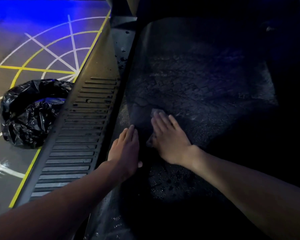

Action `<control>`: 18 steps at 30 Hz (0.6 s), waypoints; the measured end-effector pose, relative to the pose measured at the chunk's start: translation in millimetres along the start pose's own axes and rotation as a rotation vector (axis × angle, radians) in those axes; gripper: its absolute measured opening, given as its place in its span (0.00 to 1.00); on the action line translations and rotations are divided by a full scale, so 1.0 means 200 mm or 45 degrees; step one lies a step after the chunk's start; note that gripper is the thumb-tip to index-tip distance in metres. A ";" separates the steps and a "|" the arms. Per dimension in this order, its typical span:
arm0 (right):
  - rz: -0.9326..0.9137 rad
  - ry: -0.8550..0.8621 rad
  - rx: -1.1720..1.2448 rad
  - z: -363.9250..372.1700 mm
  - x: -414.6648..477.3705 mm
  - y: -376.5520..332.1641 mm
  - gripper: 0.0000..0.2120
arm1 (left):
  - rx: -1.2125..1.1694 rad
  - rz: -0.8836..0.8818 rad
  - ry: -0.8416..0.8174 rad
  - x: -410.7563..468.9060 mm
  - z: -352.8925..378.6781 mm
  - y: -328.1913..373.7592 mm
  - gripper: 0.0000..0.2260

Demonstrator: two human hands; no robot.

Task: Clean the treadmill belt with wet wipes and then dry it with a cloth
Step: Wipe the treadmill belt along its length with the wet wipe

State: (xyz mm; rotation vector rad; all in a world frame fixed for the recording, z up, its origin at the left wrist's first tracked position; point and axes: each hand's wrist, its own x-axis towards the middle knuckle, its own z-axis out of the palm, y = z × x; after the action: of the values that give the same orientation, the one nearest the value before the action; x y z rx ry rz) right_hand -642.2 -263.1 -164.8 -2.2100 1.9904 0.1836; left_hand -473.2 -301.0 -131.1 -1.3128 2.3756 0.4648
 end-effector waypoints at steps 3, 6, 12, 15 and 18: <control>-0.381 -0.052 -0.042 0.02 -0.08 -0.01 0.31 | 0.007 0.000 -0.008 0.01 0.00 0.01 0.53; -0.052 -0.048 -0.044 -0.01 -0.03 0.14 0.31 | -0.001 -0.006 -0.082 0.02 0.00 0.01 0.54; -0.275 -0.063 -0.005 0.03 -0.10 0.08 0.31 | -0.098 -0.044 -0.292 0.04 -0.02 0.06 0.66; 0.031 -0.051 0.029 0.01 -0.07 0.19 0.32 | -0.080 -0.094 -0.250 0.03 -0.01 0.11 0.65; -0.139 -0.051 0.003 0.06 -0.11 0.14 0.32 | -0.034 -0.122 -0.255 0.03 -0.01 0.15 0.62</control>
State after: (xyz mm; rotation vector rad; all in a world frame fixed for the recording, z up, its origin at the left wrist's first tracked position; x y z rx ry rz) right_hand -672.4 -241.8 -173.4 -2.2873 1.8431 0.2095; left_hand -502.5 -291.2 -128.7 -1.3188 2.1407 0.5726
